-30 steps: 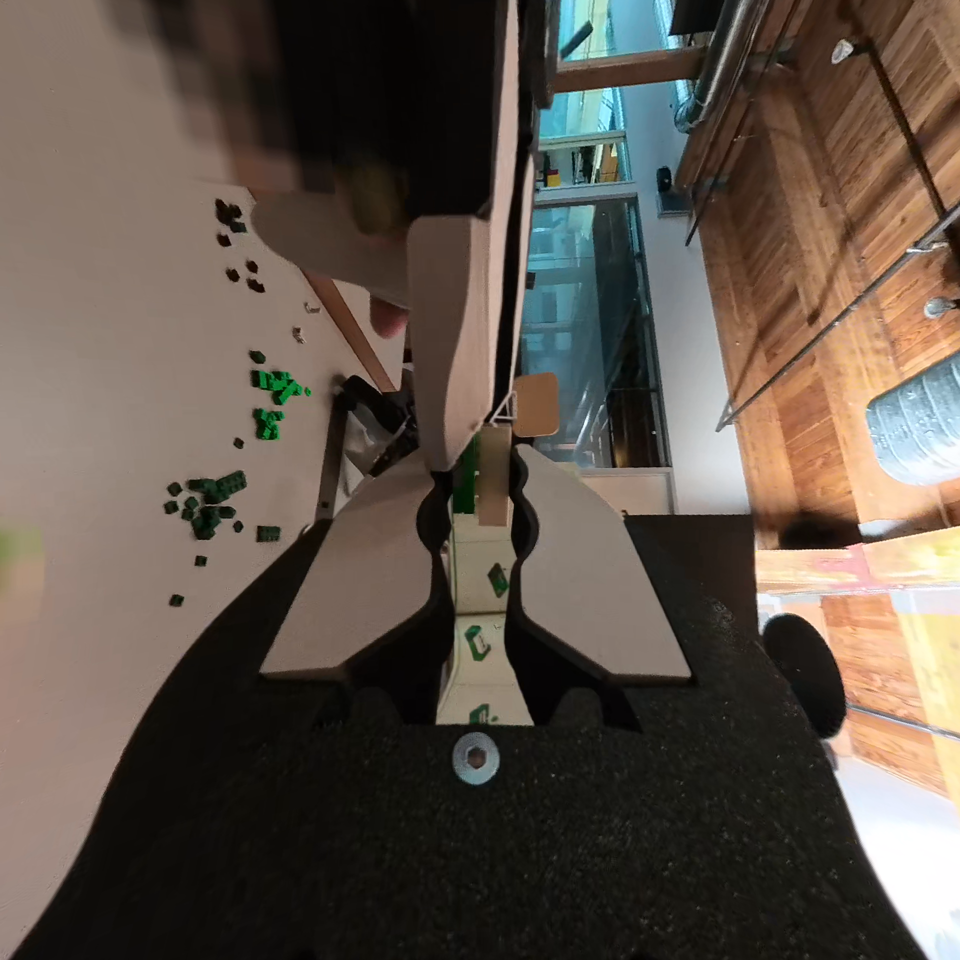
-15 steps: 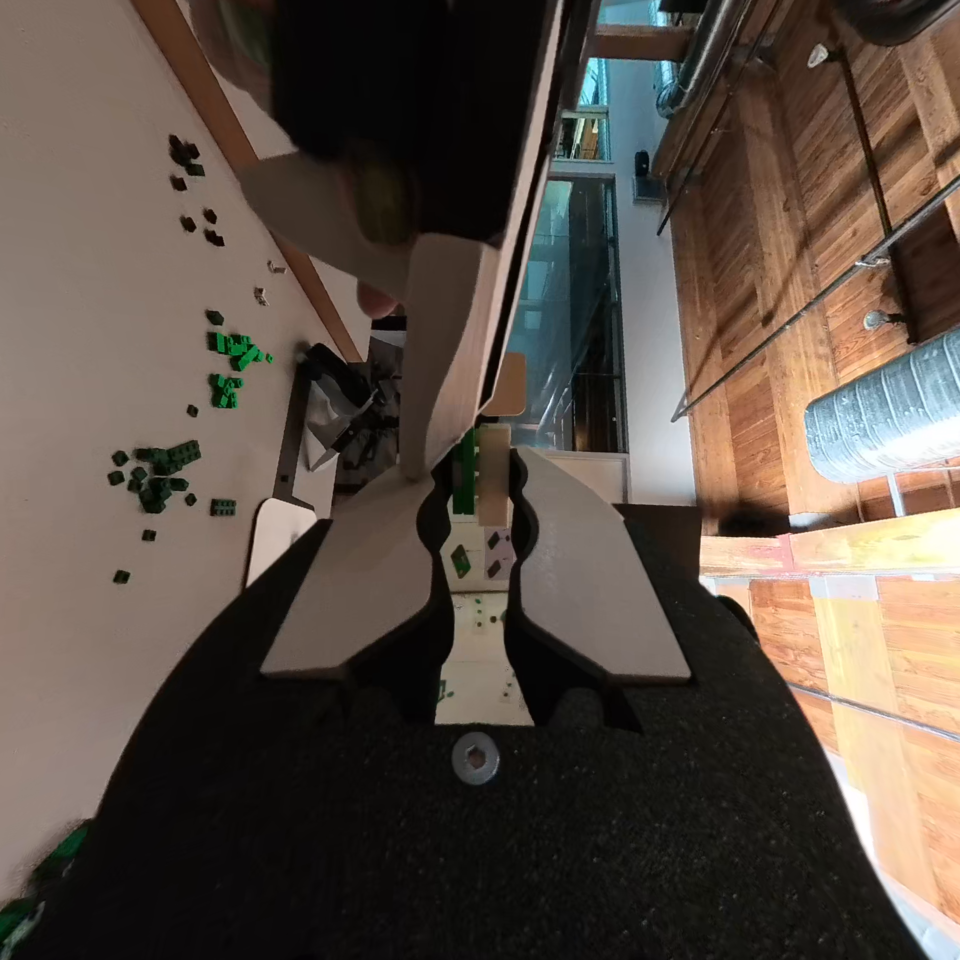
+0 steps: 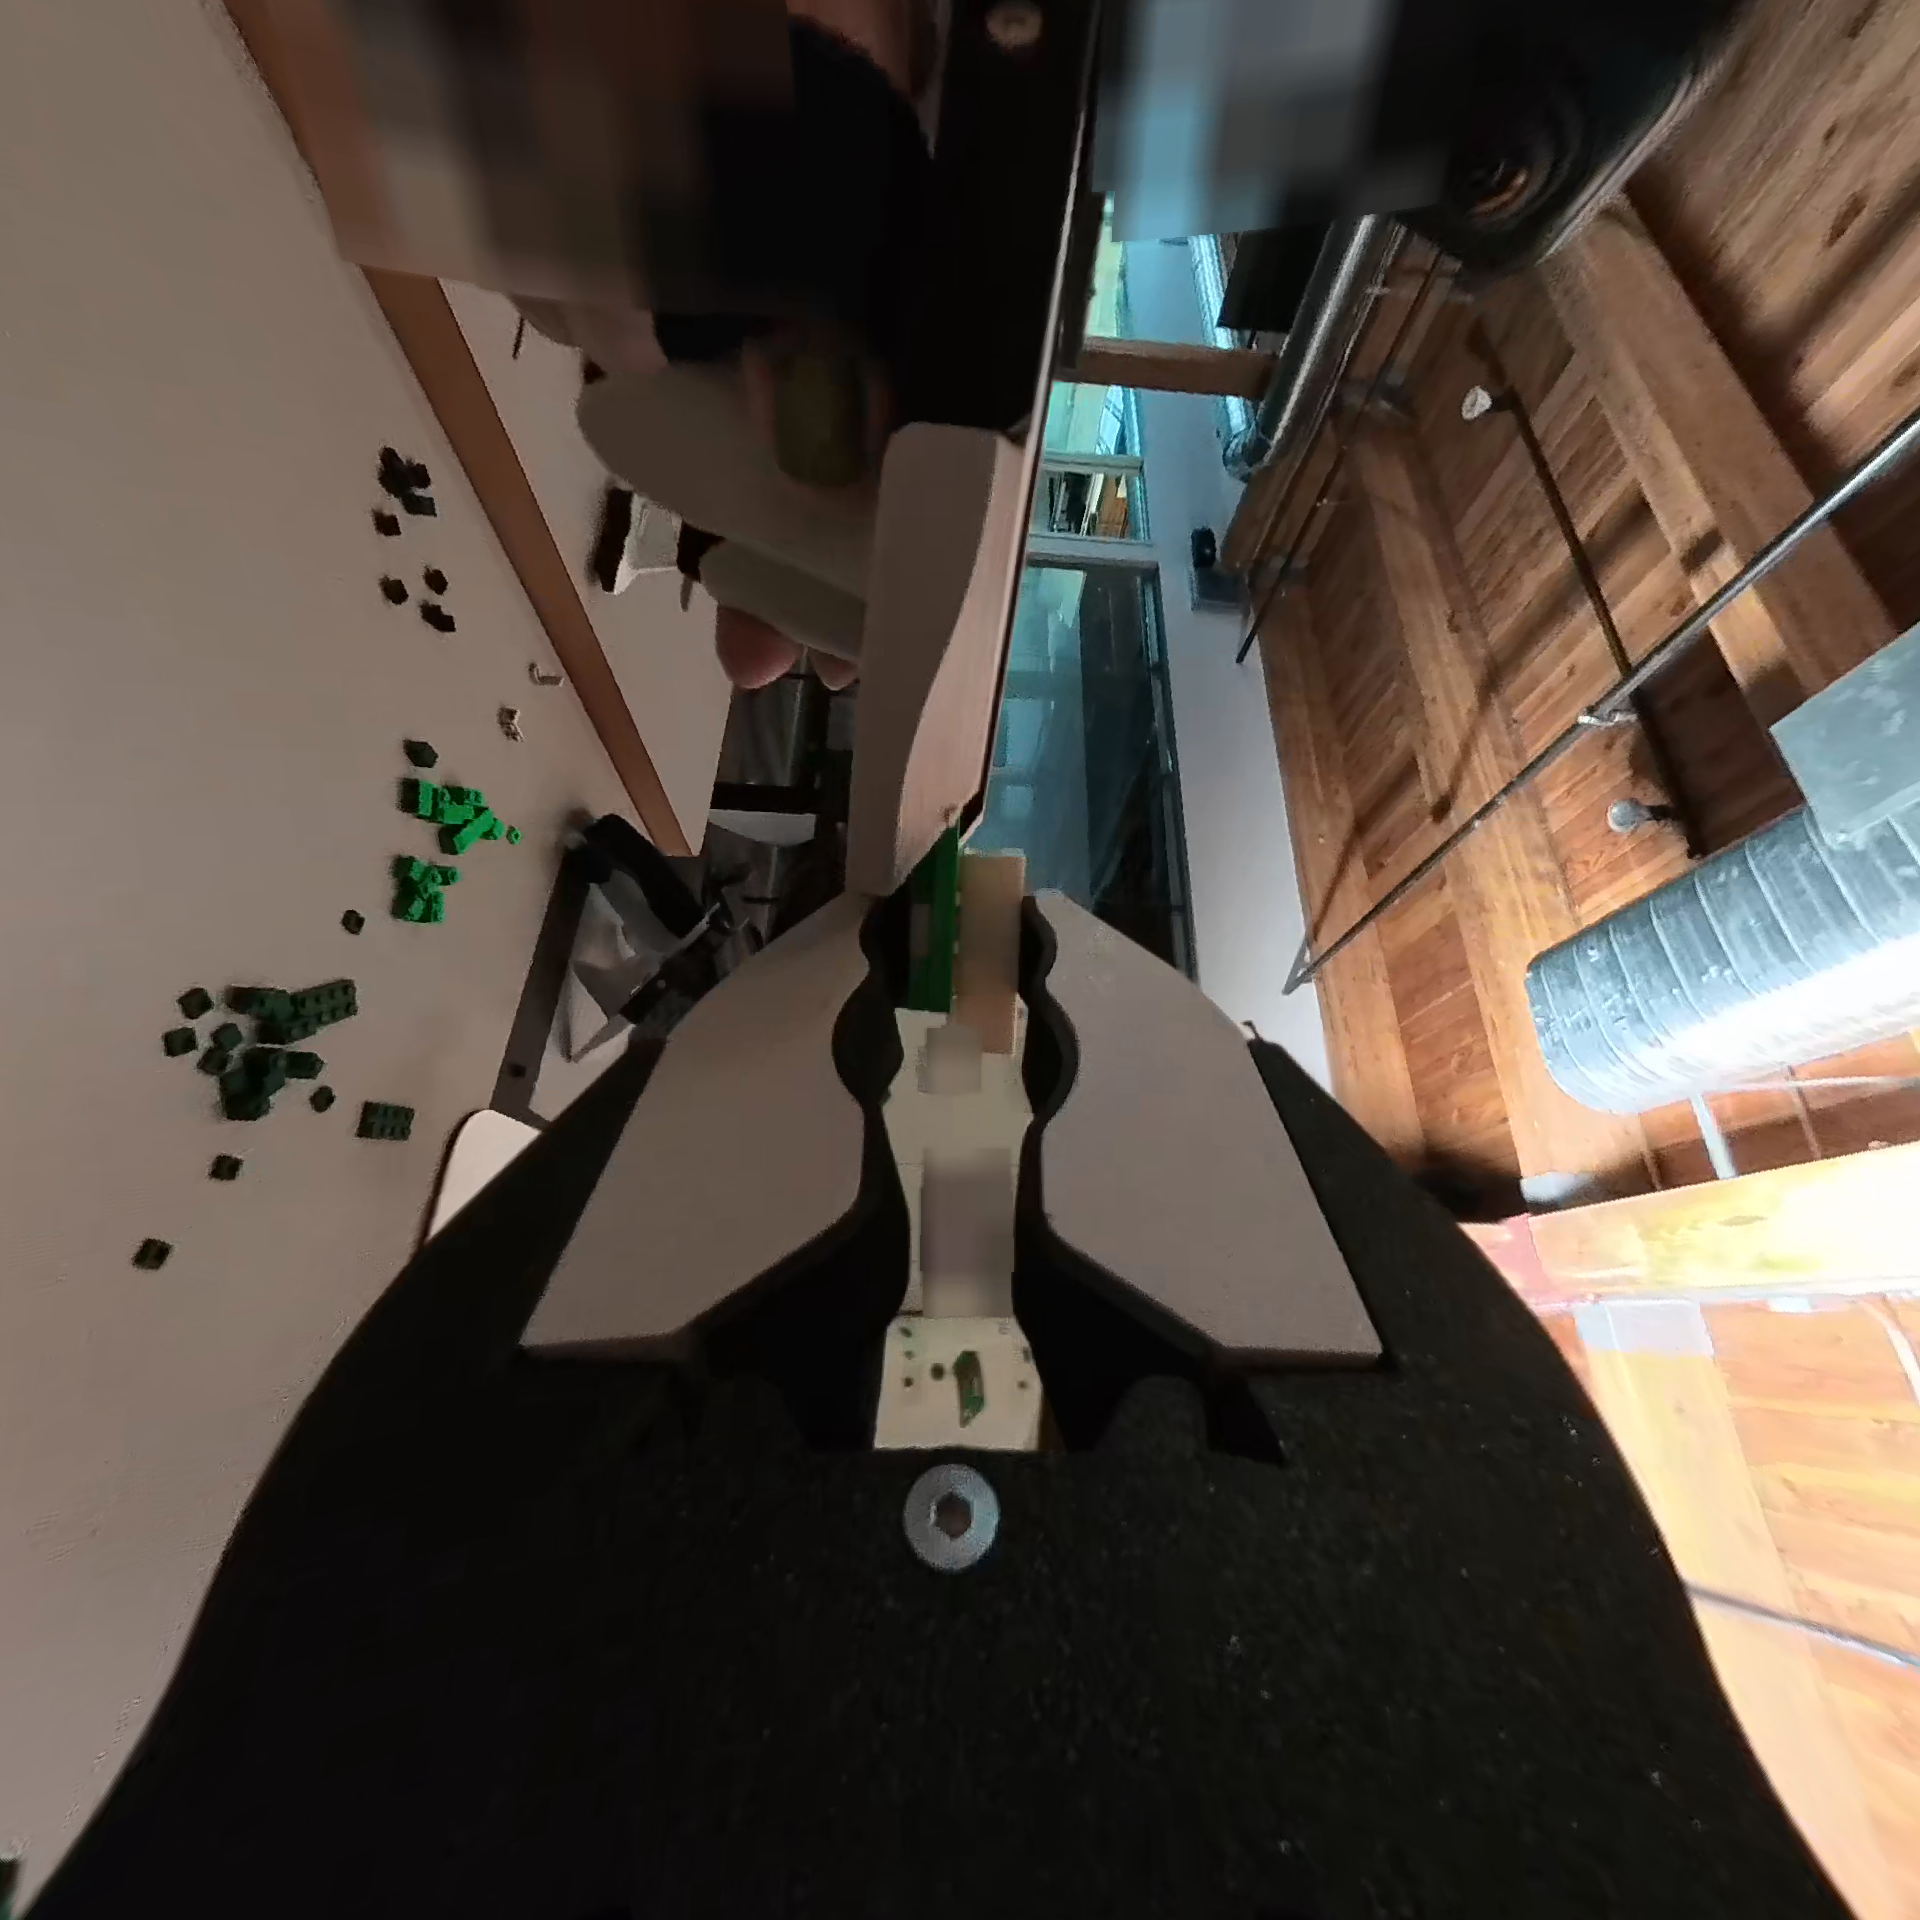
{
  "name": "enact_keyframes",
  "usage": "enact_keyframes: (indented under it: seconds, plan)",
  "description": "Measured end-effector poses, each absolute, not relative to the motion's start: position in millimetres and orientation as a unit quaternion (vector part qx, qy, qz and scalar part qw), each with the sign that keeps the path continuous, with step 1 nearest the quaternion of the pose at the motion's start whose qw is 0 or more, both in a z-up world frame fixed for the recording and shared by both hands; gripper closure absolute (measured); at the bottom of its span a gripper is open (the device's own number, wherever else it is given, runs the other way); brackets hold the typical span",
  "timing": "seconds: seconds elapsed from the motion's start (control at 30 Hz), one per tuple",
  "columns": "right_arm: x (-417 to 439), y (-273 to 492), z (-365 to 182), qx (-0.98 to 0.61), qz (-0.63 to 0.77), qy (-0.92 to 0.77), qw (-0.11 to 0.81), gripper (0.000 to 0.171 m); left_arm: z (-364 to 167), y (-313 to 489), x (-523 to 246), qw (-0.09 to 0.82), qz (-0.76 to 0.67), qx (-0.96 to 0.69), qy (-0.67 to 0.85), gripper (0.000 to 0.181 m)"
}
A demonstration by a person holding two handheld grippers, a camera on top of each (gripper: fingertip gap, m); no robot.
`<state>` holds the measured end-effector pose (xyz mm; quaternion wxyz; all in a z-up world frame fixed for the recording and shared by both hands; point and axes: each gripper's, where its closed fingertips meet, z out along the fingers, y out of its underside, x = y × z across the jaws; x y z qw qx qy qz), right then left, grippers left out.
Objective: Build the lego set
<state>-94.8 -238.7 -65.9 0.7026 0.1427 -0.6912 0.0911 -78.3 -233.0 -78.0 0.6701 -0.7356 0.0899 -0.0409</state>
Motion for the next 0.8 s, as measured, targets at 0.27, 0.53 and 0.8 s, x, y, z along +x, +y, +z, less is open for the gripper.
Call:
enact_keyframes:
  seconds: [0.27,0.53,0.8]
  plan:
    - [-98,-234,-70,0.133,0.031,-0.715,0.686,0.151,-83,-231,-81,0.665,0.002,-0.740,0.099,0.147]
    - [-97,-235,-92,0.076,0.119,-0.795,0.590,0.151,-83,-241,-85,0.650,0.253,-0.654,0.293,0.144]
    - [-96,-240,-104,0.071,0.137,-0.828,0.539,0.151,-91,-241,-77,0.607,0.331,-0.605,0.395,0.150]
